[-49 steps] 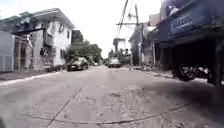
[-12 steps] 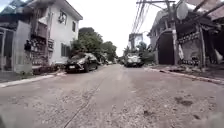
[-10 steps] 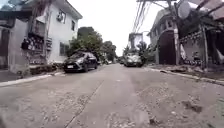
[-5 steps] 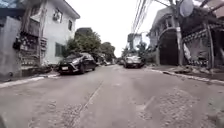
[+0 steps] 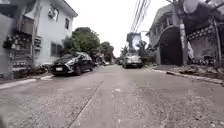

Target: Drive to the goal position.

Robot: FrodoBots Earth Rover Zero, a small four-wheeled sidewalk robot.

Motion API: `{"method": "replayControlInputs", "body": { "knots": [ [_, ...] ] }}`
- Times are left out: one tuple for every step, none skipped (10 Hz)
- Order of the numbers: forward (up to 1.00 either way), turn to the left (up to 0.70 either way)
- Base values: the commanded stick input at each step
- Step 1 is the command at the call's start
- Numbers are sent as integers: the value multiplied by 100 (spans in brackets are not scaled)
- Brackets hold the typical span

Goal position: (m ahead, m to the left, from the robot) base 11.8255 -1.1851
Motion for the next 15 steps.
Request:
{"method": "replayControlInputs", "body": {
  "knots": [
    [100, 0],
    [100, 0],
    [100, 0],
    [100, 0],
    [100, 0],
    [100, 0],
    [100, 0],
    [100, 0],
    [100, 0],
    [100, 0],
    [100, 0],
    [100, 0],
    [100, 0],
    [100, 0],
    [100, 0]
  ]
}}
